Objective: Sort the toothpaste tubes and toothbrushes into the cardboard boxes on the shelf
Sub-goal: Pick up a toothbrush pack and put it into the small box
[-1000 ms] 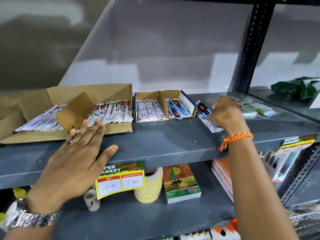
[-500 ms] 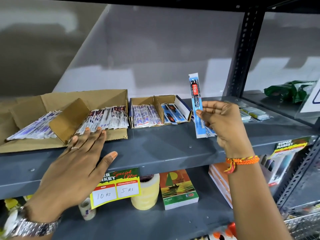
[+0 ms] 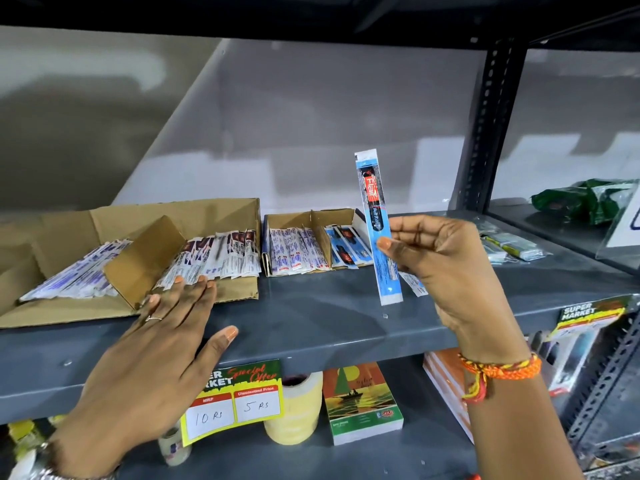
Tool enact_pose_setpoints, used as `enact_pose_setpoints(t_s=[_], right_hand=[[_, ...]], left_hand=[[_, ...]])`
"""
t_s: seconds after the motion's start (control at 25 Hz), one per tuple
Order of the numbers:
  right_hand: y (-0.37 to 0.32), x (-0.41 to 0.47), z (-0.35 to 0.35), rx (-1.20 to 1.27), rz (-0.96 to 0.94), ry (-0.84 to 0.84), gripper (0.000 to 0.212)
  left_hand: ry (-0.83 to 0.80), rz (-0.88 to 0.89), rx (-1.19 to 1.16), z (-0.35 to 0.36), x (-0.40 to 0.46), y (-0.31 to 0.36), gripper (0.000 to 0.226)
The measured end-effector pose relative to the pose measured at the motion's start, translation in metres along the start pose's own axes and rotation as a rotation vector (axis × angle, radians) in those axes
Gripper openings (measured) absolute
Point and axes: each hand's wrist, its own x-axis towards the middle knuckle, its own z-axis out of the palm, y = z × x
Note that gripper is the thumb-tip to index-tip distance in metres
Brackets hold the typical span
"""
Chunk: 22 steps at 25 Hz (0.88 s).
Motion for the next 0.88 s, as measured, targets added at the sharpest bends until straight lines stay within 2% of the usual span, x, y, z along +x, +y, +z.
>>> enact_pose_setpoints(t_s=[0.12, 0.28, 0.52, 0.68, 0.88], right_hand=[[0.001, 0.030, 0.000, -0.143, -0.003, 0.037, 0.018], [0.005, 0.090, 0.008, -0.463, 0.069, 0.029, 0.024], [0.016, 0.138, 0.036, -1.081, 0.008, -0.163, 0.031], [0.031, 0.138, 0.057, -1.254, -0.023, -0.229, 0.026], [0.041, 0.130, 0.069, -1.372, -0.042, -0.280, 0.039]], left_hand=[[0.004, 0.010, -0.003, 0.000, 0.000, -0.001, 0.094], [0.010, 0.006, -0.001, 0.000, 0.000, -0.001, 0.094], [0.008, -0.001, -0.005, 0.000, 0.001, -0.001, 0.095], [0.012, 0.003, 0.014, 0.000, 0.001, 0.000, 0.095], [0.009, 0.001, 0.029, -0.001, -0.001, 0.001, 0.094]])
